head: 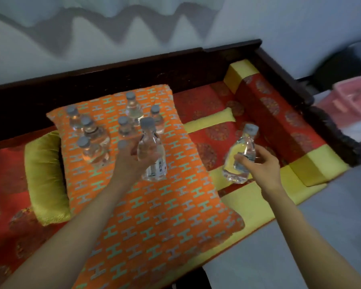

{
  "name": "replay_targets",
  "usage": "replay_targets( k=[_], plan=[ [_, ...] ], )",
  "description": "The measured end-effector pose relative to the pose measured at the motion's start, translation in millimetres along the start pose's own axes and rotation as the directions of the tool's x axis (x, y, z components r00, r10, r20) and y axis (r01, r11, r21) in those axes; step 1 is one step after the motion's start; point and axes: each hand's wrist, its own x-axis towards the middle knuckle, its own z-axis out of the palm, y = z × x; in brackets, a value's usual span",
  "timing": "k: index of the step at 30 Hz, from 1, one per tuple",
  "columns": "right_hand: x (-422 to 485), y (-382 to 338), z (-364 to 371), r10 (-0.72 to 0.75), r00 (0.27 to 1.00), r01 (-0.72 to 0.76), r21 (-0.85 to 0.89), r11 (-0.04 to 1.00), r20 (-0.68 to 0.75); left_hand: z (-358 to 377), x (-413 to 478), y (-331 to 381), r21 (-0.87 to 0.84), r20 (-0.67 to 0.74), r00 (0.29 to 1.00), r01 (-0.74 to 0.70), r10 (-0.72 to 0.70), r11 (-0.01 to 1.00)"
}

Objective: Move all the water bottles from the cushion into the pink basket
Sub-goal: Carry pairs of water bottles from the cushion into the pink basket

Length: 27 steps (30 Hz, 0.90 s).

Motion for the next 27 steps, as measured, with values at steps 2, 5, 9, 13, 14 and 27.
replay_targets(
  k=[2,5,9,13,14,27],
  plan=[
    [-3,1,-31,-0.002,0.999,0.003,0.029,1.000,-0.050,27,-2,19,-0.002,0.034,0.999,-0.025,0.025,1.000],
    [-8,12,-92,0.004,0.991,0.001,0.042,0.999,-0.137,76,-7,48,0.029,0.120,0.989,-0.095,0.091,0.995],
    [-10,32,-186,0.060,0.964,-0.044,0.070,0.997,-0.260,157,-22,94,0.001,0.208,0.964,-0.171,0.167,0.985],
    [-2,52,-294,0.097,0.942,-0.062,0.117,0.991,-0.322,254,-37,140,-0.042,0.287,0.940,-0.179,0.183,0.983],
    [0,56,-315,0.103,0.939,-0.067,0.120,0.991,-0.329,274,-41,149,-0.060,0.299,0.935,-0.179,0.189,0.982],
    [7,135,-566,0.197,0.841,-0.130,0.166,0.978,-0.504,548,-76,240,-0.023,0.444,0.869,-0.231,0.217,0.973]
  ],
)
